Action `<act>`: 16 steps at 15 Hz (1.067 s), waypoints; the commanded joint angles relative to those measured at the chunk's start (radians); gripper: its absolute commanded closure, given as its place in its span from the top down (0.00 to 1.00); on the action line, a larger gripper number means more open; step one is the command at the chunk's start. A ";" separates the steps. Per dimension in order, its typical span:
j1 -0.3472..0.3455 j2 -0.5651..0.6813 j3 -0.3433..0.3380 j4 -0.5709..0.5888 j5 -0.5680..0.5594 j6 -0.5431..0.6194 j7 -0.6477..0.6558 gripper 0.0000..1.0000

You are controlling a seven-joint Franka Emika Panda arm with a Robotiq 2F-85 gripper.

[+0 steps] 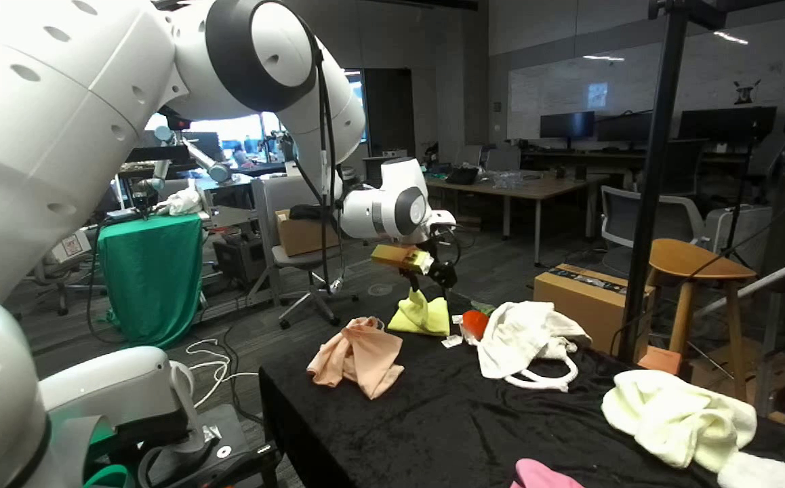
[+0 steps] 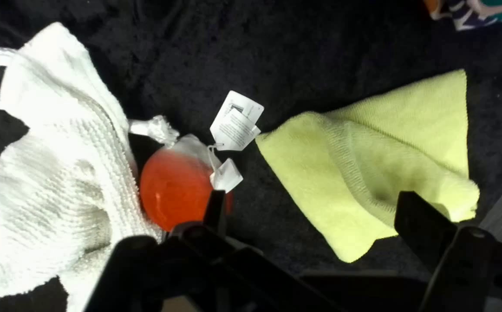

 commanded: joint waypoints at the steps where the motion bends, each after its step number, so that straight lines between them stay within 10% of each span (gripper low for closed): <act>1: 0.000 0.014 0.025 0.055 -0.089 -0.064 -0.111 1.00; 16: -0.160 0.203 0.300 0.220 -0.087 -0.007 -0.641 1.00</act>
